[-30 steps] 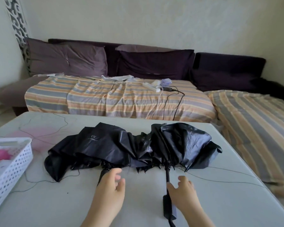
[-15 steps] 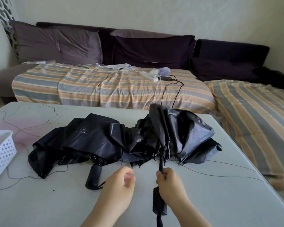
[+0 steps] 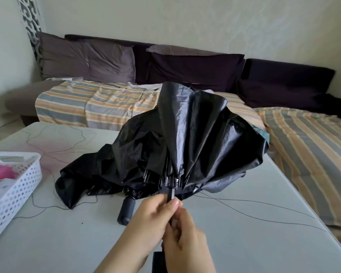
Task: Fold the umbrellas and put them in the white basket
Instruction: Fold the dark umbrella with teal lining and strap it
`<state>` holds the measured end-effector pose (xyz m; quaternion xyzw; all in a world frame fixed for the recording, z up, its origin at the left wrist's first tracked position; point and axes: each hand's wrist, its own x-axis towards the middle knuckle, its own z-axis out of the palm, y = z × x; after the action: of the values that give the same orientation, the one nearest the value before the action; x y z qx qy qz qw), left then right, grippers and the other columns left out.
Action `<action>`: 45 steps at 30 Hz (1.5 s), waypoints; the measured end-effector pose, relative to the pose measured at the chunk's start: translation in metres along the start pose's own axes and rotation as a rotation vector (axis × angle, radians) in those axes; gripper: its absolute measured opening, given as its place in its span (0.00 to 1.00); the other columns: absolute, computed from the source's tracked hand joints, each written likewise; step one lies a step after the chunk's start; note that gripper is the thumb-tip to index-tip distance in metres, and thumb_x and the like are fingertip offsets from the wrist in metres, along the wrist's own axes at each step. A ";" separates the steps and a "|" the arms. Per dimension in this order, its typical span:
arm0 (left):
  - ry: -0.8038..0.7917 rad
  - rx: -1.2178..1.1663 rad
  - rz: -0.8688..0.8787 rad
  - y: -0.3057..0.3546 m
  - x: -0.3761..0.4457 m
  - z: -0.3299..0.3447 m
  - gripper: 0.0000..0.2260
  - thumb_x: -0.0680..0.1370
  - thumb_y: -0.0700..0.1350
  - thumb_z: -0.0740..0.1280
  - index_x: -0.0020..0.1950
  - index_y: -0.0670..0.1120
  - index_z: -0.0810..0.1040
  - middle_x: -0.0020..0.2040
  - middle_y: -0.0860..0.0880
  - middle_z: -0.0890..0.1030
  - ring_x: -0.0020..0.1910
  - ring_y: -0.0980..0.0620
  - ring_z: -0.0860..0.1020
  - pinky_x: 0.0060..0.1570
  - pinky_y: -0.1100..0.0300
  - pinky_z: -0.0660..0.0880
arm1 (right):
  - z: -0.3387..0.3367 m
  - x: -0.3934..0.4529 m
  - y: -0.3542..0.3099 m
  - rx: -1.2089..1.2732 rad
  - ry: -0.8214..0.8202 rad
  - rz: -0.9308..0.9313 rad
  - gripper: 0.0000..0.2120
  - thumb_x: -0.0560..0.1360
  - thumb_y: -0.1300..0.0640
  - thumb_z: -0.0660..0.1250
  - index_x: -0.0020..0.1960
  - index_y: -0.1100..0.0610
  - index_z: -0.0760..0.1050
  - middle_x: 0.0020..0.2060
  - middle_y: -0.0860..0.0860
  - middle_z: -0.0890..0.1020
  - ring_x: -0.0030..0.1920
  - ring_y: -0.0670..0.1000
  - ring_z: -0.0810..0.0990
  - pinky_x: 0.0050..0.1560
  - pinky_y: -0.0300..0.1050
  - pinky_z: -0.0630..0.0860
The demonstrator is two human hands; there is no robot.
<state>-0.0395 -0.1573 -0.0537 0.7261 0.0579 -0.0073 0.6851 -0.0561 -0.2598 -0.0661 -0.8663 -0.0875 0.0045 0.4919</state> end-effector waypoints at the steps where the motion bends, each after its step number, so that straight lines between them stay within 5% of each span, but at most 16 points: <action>1: 0.034 0.020 0.001 -0.003 -0.001 -0.004 0.09 0.79 0.46 0.63 0.43 0.47 0.81 0.33 0.54 0.81 0.33 0.60 0.78 0.37 0.67 0.74 | -0.005 0.001 -0.003 -0.075 -0.049 -0.017 0.06 0.77 0.51 0.63 0.53 0.42 0.71 0.36 0.30 0.76 0.38 0.38 0.76 0.38 0.30 0.70; 3: 0.057 0.016 -0.033 -0.006 -0.002 -0.010 0.11 0.81 0.43 0.60 0.41 0.42 0.78 0.28 0.52 0.79 0.28 0.57 0.77 0.32 0.67 0.73 | -0.020 0.003 -0.009 -0.150 -0.003 -0.068 0.05 0.75 0.46 0.65 0.42 0.45 0.76 0.34 0.40 0.79 0.37 0.41 0.75 0.38 0.31 0.70; 5: 0.057 -0.047 -0.071 -0.010 -0.003 -0.014 0.12 0.81 0.39 0.58 0.40 0.38 0.74 0.23 0.49 0.74 0.19 0.52 0.72 0.23 0.62 0.68 | -0.036 0.012 -0.011 -0.103 0.264 -0.188 0.07 0.73 0.49 0.68 0.36 0.47 0.75 0.31 0.49 0.77 0.37 0.45 0.75 0.36 0.30 0.70; 8: 0.061 -0.047 -0.094 -0.015 -0.008 -0.012 0.12 0.82 0.40 0.57 0.42 0.37 0.73 0.22 0.47 0.69 0.15 0.51 0.64 0.21 0.64 0.60 | -0.049 0.029 -0.014 -0.143 0.419 -0.368 0.01 0.75 0.50 0.66 0.46 0.45 0.77 0.41 0.41 0.75 0.41 0.45 0.76 0.39 0.28 0.70; 10: 0.033 -0.095 -0.111 -0.013 -0.016 -0.008 0.11 0.82 0.40 0.57 0.44 0.36 0.73 0.23 0.48 0.68 0.15 0.52 0.63 0.19 0.64 0.59 | -0.046 0.041 -0.008 -0.257 0.344 -0.398 0.13 0.75 0.45 0.64 0.58 0.46 0.77 0.49 0.36 0.71 0.51 0.44 0.74 0.49 0.33 0.70; 15: -0.064 0.047 -0.057 -0.014 -0.039 -0.001 0.10 0.82 0.42 0.57 0.45 0.41 0.74 0.24 0.50 0.67 0.17 0.54 0.61 0.20 0.65 0.58 | -0.051 0.052 -0.013 0.089 0.400 0.132 0.25 0.68 0.38 0.70 0.55 0.51 0.65 0.53 0.45 0.63 0.63 0.51 0.67 0.62 0.43 0.64; 18: -0.126 0.127 -0.027 -0.013 -0.051 0.003 0.10 0.81 0.44 0.58 0.45 0.42 0.75 0.24 0.52 0.68 0.20 0.55 0.63 0.22 0.67 0.60 | -0.063 0.055 -0.017 0.234 0.318 0.341 0.41 0.63 0.34 0.72 0.67 0.52 0.59 0.64 0.50 0.61 0.68 0.53 0.63 0.64 0.47 0.62; 22: -0.139 0.143 -0.021 -0.010 -0.058 0.004 0.09 0.80 0.43 0.59 0.43 0.43 0.75 0.25 0.51 0.69 0.23 0.54 0.65 0.25 0.66 0.63 | -0.064 0.060 -0.014 0.411 0.170 0.422 0.64 0.47 0.27 0.76 0.74 0.38 0.46 0.73 0.47 0.62 0.70 0.57 0.67 0.67 0.58 0.68; 28: -0.143 0.220 -0.015 -0.009 -0.054 -0.002 0.10 0.81 0.45 0.57 0.43 0.45 0.74 0.25 0.52 0.68 0.22 0.55 0.65 0.24 0.66 0.63 | -0.049 0.063 -0.012 0.812 0.171 0.261 0.35 0.66 0.50 0.78 0.66 0.48 0.63 0.57 0.47 0.80 0.51 0.51 0.83 0.49 0.50 0.81; 32: -0.130 0.221 -0.051 -0.008 -0.050 -0.005 0.10 0.81 0.45 0.57 0.44 0.45 0.73 0.24 0.53 0.69 0.19 0.54 0.64 0.22 0.66 0.61 | -0.039 0.057 -0.017 0.430 0.287 0.082 0.50 0.72 0.47 0.72 0.72 0.31 0.32 0.69 0.35 0.62 0.66 0.50 0.71 0.63 0.51 0.70; 35: -0.106 0.246 -0.064 -0.008 -0.047 -0.008 0.10 0.81 0.45 0.56 0.43 0.45 0.73 0.23 0.54 0.69 0.18 0.55 0.64 0.22 0.66 0.62 | -0.037 0.055 -0.016 0.316 0.193 -0.065 0.37 0.79 0.53 0.64 0.70 0.24 0.44 0.76 0.38 0.51 0.76 0.46 0.54 0.67 0.45 0.64; 37: -0.091 0.304 -0.038 -0.009 -0.046 -0.009 0.10 0.81 0.46 0.57 0.43 0.45 0.73 0.23 0.54 0.69 0.20 0.57 0.65 0.24 0.66 0.63 | -0.039 0.054 -0.016 0.303 0.098 -0.056 0.25 0.81 0.56 0.60 0.65 0.26 0.64 0.71 0.48 0.66 0.64 0.46 0.72 0.53 0.30 0.70; 39: -0.067 0.377 0.011 -0.011 -0.045 -0.009 0.10 0.81 0.47 0.57 0.42 0.45 0.71 0.26 0.52 0.68 0.22 0.57 0.65 0.27 0.65 0.62 | -0.040 0.054 -0.015 0.334 0.082 -0.010 0.17 0.81 0.55 0.60 0.58 0.33 0.75 0.51 0.53 0.73 0.32 0.49 0.74 0.32 0.28 0.70; 40: -0.059 0.424 0.043 -0.013 -0.045 -0.008 0.10 0.81 0.48 0.57 0.42 0.45 0.71 0.27 0.50 0.68 0.24 0.56 0.65 0.28 0.64 0.61 | -0.040 0.055 -0.015 0.372 0.079 0.009 0.14 0.80 0.53 0.62 0.57 0.35 0.77 0.45 0.52 0.71 0.27 0.47 0.70 0.30 0.30 0.71; 43: -0.046 0.524 0.103 -0.016 -0.045 -0.004 0.10 0.81 0.47 0.57 0.43 0.43 0.70 0.28 0.47 0.67 0.27 0.54 0.66 0.30 0.64 0.61 | -0.035 0.055 -0.012 0.412 0.100 0.033 0.14 0.72 0.51 0.70 0.54 0.35 0.77 0.45 0.51 0.80 0.37 0.51 0.79 0.42 0.46 0.81; 45: -0.056 0.533 0.084 -0.016 -0.046 -0.001 0.10 0.80 0.49 0.59 0.41 0.45 0.70 0.27 0.48 0.68 0.26 0.54 0.67 0.30 0.64 0.62 | -0.036 0.054 -0.011 0.457 0.164 0.013 0.16 0.73 0.61 0.68 0.50 0.40 0.77 0.33 0.49 0.79 0.26 0.54 0.68 0.28 0.44 0.72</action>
<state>-0.0868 -0.1583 -0.0657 0.8822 0.0047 -0.0140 0.4706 -0.0013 -0.2761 -0.0340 -0.7306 -0.0386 -0.0429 0.6803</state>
